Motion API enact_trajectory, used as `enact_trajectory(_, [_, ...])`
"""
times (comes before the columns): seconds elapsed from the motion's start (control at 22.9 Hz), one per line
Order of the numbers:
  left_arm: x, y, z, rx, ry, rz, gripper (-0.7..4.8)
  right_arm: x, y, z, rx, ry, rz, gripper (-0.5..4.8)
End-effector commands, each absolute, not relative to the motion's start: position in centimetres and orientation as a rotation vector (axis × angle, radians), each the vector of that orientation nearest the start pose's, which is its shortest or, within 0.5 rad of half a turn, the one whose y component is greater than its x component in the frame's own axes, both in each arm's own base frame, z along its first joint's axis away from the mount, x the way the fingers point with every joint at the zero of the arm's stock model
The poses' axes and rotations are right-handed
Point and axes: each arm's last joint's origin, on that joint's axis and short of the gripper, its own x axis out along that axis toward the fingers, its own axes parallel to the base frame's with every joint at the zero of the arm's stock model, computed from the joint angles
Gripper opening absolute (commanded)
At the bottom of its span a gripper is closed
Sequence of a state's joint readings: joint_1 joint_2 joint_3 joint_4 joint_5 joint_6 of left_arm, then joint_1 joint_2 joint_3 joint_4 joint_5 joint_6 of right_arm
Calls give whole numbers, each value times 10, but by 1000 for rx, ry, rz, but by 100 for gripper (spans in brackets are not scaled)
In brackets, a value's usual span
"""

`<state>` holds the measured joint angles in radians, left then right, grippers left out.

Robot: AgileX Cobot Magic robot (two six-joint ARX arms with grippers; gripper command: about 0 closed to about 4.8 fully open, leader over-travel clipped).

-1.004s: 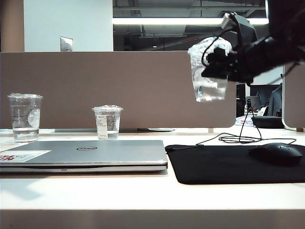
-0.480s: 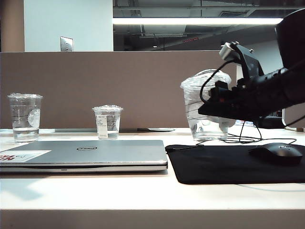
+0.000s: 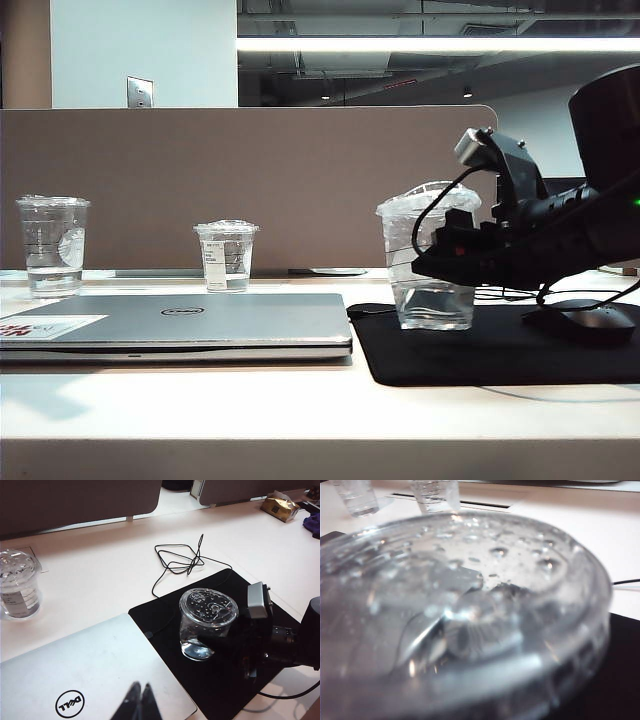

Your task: Pick up the coffee cup on the right and place it on the right side of the laptop.

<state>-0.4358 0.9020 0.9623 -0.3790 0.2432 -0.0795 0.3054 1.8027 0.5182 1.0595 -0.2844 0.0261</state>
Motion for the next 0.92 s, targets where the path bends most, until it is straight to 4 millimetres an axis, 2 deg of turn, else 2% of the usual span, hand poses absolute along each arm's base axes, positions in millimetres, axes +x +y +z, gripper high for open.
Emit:
enact_trajectory(0.04, [167,-86,358,-47,330,-667,-5,285,104,120,23,208,608,233])
enact_trajectory(0.09, [167,-86,358,-47,330,-667,-5,285,104,119,24,211,615,235])
enact_trajectory(0.13, [167,-86,358,-47,330,-667,-5,284,104,119,25,211,638,295])
enact_trajectory(0.22, [167,-86,358,-47,330,-667,-5,284,104,119,25,210,638,479])
enact_trajectory(0.39, [167,-86,358,-47,330,-667,-5,284,104,122,25,208,635,479])
enact_trajectory(0.57, [167,-86,358,-47,330,-667,-5,274,99,137,25,214,625,479])
enact_trajectory(0.83, [167,-86,358,-47,330,-667,-5,221,79,153,24,196,590,479])
enact_trajectory(0.87, [167,-86,358,-46,330,-667,-5,210,75,156,24,194,590,254])
enact_trajectory(0.92, [167,-86,358,-47,330,-667,-5,203,73,159,23,187,589,68])
